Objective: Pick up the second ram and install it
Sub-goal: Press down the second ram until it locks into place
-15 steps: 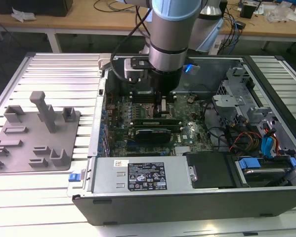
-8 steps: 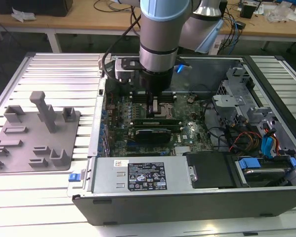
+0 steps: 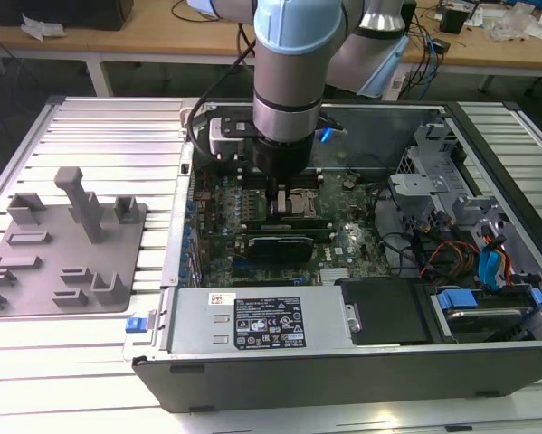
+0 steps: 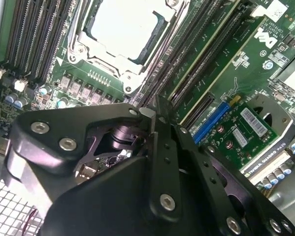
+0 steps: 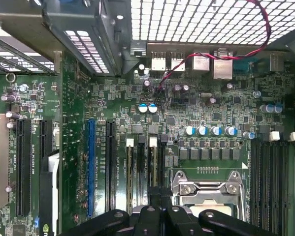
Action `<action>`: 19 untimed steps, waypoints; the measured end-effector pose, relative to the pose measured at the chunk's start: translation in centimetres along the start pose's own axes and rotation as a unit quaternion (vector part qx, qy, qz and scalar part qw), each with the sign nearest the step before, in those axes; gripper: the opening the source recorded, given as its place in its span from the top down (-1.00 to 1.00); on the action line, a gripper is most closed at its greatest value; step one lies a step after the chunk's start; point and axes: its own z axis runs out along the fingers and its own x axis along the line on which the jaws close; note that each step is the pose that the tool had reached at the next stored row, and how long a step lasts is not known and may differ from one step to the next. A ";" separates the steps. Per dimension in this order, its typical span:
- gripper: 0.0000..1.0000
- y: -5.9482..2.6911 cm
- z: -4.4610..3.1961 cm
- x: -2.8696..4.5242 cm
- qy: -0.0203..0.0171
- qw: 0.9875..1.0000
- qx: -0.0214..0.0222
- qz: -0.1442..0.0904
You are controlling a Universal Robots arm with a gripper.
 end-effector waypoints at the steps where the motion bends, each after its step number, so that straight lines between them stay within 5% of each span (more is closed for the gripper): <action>1: 0.84 0.00 0.00 0.00 0.000 1.000 0.000 0.000; 3: 0.84 0.00 0.02 0.00 0.000 1.000 0.000 0.000; 10: 0.84 0.04 -3.87 -0.19 0.000 1.000 0.000 0.000; 13: 0.84 -0.99 -3.89 -0.17 0.001 1.000 0.000 0.000; 14: 0.84 -2.15 -3.91 -0.16 0.001 1.000 0.000 0.000; 16: 0.84 -3.03 -3.92 -0.14 0.001 1.000 0.000 0.000; 19: 0.84 -3.05 -3.92 -0.15 0.001 1.000 0.000 0.000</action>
